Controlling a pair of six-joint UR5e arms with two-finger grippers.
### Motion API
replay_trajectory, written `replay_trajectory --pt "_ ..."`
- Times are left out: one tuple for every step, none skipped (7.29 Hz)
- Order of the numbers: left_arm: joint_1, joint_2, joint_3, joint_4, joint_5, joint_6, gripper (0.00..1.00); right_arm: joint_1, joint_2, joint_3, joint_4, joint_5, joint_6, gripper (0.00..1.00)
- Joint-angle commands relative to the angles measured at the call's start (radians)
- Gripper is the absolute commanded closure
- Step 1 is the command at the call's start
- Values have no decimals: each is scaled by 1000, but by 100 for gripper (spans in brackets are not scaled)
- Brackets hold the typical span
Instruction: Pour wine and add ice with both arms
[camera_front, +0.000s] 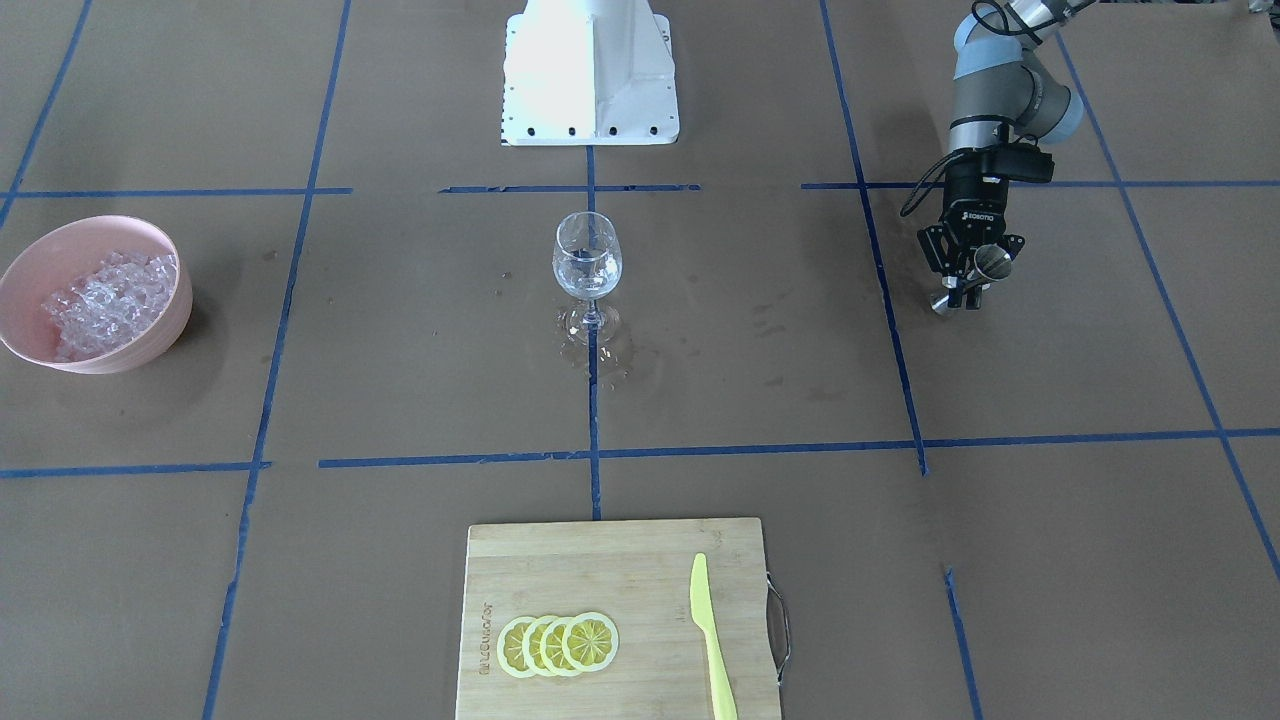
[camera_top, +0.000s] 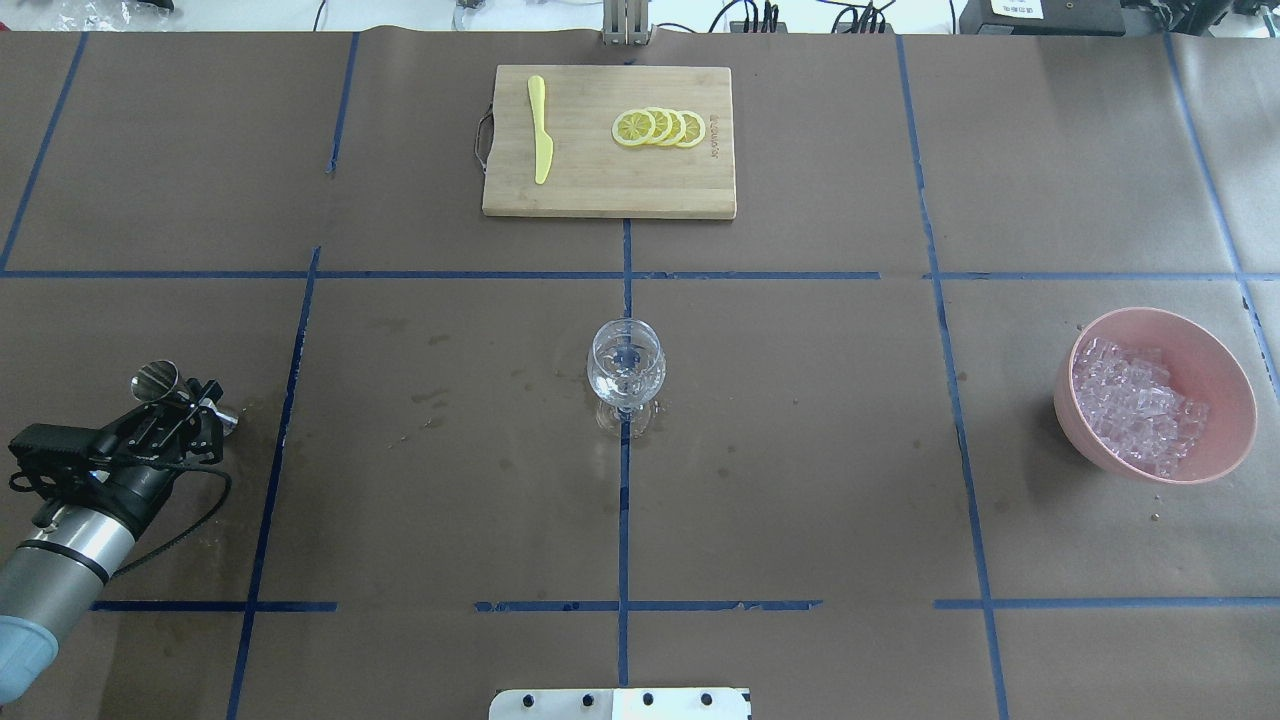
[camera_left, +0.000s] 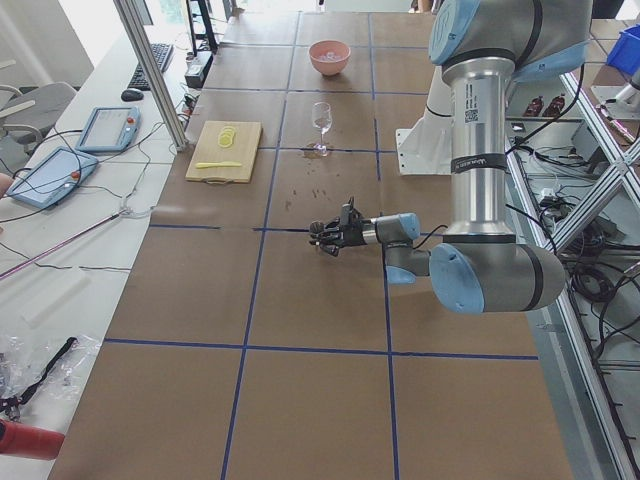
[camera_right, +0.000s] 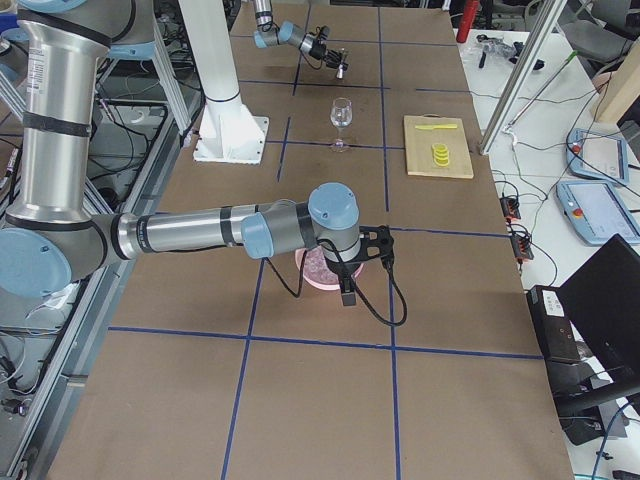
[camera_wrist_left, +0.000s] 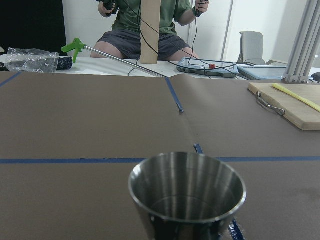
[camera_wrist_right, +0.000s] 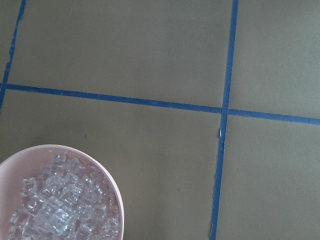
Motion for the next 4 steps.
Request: replay_trajectory --pt "7 0 1 4 1 -2 100 0 0 1 0 0 0 0" --pt "11 0 -1 4 3 0 100 0 0 1 0 0 0 0" --pt "16 0 1 4 6 0 100 0 0 1 0 0 0 0" --pt "19 0 1 4 10 1 97 -2 0 1 0 0 0 0"
